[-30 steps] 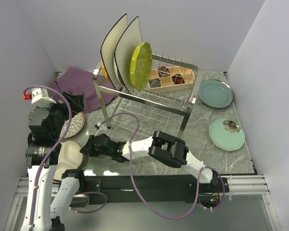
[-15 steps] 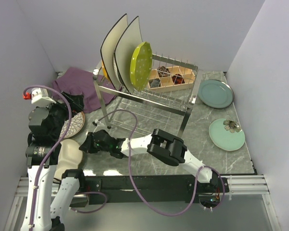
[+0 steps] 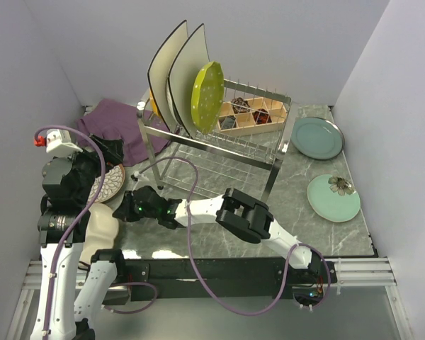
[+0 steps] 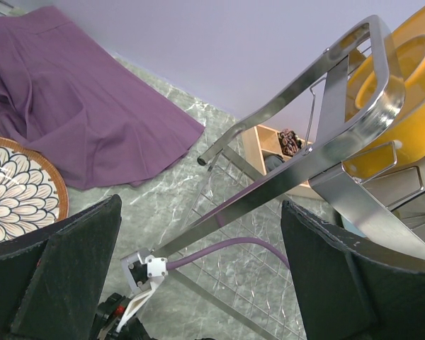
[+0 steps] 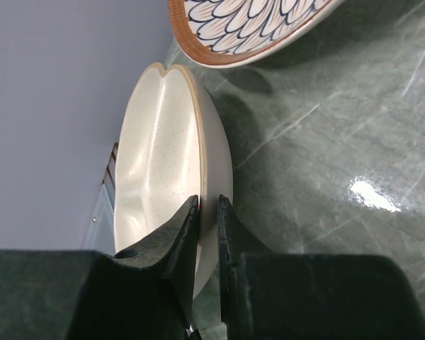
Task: Unload the plates from the dish rack
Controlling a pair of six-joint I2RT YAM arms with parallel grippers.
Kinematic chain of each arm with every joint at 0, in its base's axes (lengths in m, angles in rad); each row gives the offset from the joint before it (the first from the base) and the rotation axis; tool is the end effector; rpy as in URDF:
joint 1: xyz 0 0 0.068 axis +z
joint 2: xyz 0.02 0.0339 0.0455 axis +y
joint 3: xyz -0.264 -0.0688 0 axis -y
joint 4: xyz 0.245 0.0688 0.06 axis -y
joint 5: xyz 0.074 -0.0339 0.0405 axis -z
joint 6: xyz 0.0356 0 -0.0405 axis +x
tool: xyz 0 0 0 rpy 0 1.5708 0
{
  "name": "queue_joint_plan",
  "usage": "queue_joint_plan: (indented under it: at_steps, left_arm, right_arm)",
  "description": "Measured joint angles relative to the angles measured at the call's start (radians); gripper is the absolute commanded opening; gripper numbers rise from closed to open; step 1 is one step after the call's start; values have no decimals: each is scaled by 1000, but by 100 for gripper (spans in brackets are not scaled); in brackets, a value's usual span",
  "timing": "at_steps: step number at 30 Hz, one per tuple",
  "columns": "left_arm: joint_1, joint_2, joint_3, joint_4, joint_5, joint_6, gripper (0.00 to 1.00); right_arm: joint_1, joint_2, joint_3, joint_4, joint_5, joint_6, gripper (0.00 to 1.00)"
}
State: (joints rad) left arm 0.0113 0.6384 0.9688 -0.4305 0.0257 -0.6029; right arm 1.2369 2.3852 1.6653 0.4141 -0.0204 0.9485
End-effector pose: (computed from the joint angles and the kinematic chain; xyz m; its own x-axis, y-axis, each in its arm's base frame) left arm 0.1293 0.0005 0.3961 -0.0904 -0.5679 -0.8181 -0.0449 0.8230 -0.5663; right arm 0.1764 0.5107 0.1453 -0.8302 0.0855 -0.5509 -0.4741 0.4114 0.7784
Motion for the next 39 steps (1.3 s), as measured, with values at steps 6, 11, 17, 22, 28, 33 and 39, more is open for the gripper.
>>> queue_joint_plan:
  at_steps: [6, 11, 17, 22, 28, 33, 39]
  left_arm:
    - [0, -8, 0, -1, 3, -2, 100]
    - [0, -20, 0, -3, 3, -2, 100]
    - [0, -31, 2, -9, 6, 10, 99]
    - [0, -32, 37, -28, 50, 46, 99]
    - [0, -37, 90, -40, 157, 94, 99]
    - [0, -67, 90, -26, 239, 93, 99]
    - [0, -68, 58, 10, 322, 86, 100]
  right_arm:
    - [0, 0, 1, -14, 2, -12, 35]
    - [-2, 0, 2, 28, -7, -13, 55]
    - [0, -55, -80, 111, -2, -8, 72]
    - [9, -185, -209, 90, 33, -58, 100]
    - [44, -424, -294, -121, 153, -193, 100]
    - [143, -628, -305, -346, 357, -319, 100]
    - [224, -801, -219, -635, 523, -412, 97]
